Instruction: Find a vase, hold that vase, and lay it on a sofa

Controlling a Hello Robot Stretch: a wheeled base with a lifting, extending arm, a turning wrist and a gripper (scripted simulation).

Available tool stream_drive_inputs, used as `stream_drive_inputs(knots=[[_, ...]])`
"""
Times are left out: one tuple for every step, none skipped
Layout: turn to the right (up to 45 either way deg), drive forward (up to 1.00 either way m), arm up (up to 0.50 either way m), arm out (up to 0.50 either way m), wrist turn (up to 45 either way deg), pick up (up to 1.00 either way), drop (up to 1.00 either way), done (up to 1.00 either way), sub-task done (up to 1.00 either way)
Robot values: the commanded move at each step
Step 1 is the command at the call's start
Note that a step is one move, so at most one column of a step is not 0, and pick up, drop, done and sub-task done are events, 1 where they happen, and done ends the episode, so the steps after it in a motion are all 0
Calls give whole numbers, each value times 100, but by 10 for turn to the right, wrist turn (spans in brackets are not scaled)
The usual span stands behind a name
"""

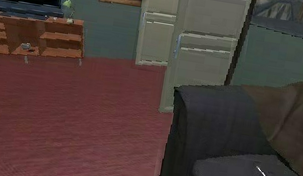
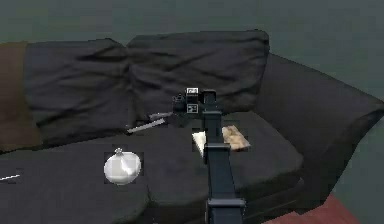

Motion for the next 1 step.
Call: stream_drive_inputs(knots=[[0, 0, 0, 0, 0, 0, 0, 100, 0]])
